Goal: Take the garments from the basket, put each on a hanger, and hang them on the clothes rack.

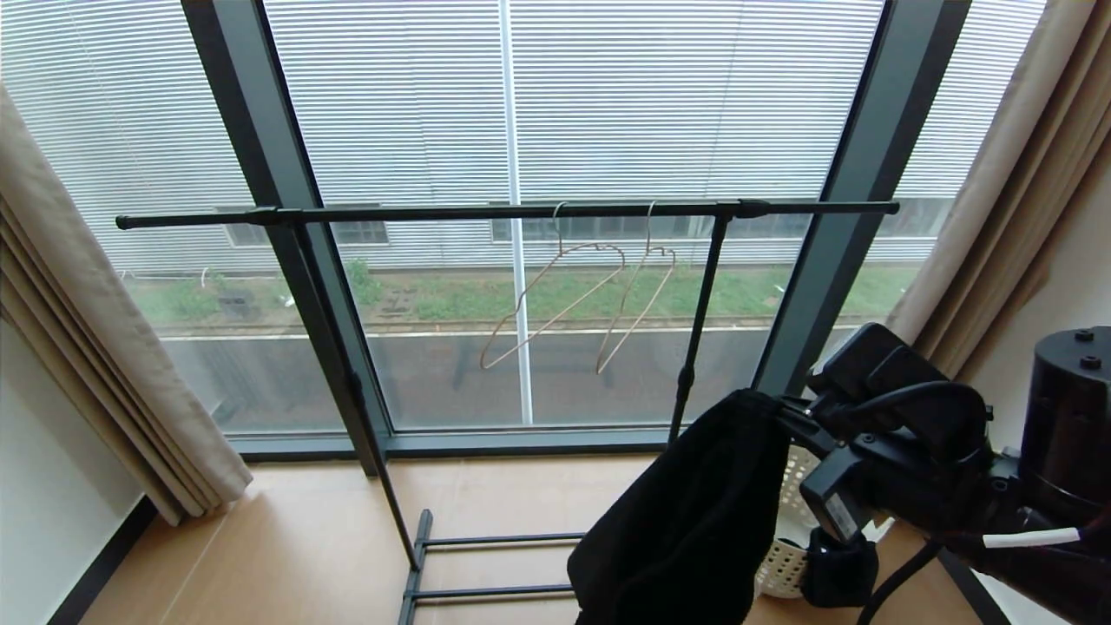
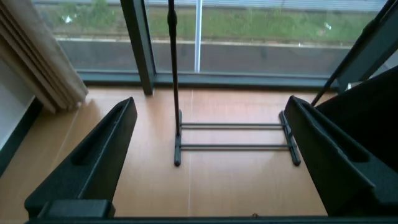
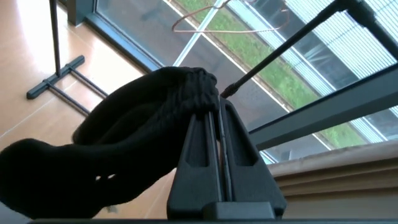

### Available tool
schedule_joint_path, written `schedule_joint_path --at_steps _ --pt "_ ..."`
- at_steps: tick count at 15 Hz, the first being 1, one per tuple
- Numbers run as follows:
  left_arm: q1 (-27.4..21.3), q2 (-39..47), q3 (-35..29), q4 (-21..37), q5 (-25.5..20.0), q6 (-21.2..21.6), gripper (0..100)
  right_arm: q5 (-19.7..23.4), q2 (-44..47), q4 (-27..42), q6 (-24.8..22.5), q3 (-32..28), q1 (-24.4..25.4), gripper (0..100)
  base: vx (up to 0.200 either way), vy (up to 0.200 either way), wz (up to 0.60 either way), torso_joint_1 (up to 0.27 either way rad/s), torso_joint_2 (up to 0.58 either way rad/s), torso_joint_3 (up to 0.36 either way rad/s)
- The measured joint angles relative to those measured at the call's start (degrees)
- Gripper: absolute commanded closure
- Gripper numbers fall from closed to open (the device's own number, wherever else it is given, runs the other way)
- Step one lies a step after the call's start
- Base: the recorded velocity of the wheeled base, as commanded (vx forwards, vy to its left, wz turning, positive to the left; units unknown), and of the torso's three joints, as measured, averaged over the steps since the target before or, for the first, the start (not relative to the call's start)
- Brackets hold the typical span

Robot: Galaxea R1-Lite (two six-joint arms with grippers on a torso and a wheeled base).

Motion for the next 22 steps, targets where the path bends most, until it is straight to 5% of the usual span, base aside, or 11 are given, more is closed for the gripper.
schedule_joint_path --at_steps 5,9,12,17,19,22 --pt "-6.4 9.9 -0.1 -0.2 -0.3 -0.1 0 0.1 1.5 0.9 2.6 0.8 0.3 100 0.000 0.000 0.00 0.000 0.00 0.000" --pt "-10.1 22.8 -3.9 -3.6 -8.8 -4.9 0 -0.2 5.0 1.8 4.0 -4.6 0.5 100 0.000 0.000 0.00 0.000 0.00 0.000" --pt "-11.3 36.4 -8.7 -9.0 -13.7 -10.2 0 -1.8 9.9 9.2 9.8 -14.2 0.5 100 0.000 0.000 0.00 0.000 0.00 0.000" --pt "-19.8 59.3 -19.7 -17.6 -16.1 -20.0 0 -2.2 15.7 34.9 25.9 -35.5 0.5 100 0.000 0.000 0.00 0.000 0.00 0.000" --pt "-23.1 66.7 -25.3 -18.2 -16.2 -23.2 0 -1.8 18.8 37.7 30.2 -41.6 0.6 100 0.000 0.000 0.00 0.000 0.00 0.000" --pt "-27.8 76.8 -32.8 -18.5 -16.0 -25.6 0 -1.7 21.9 38.0 30.6 -45.2 2.2 100 0.000 0.000 0.00 0.000 0.00 0.000"
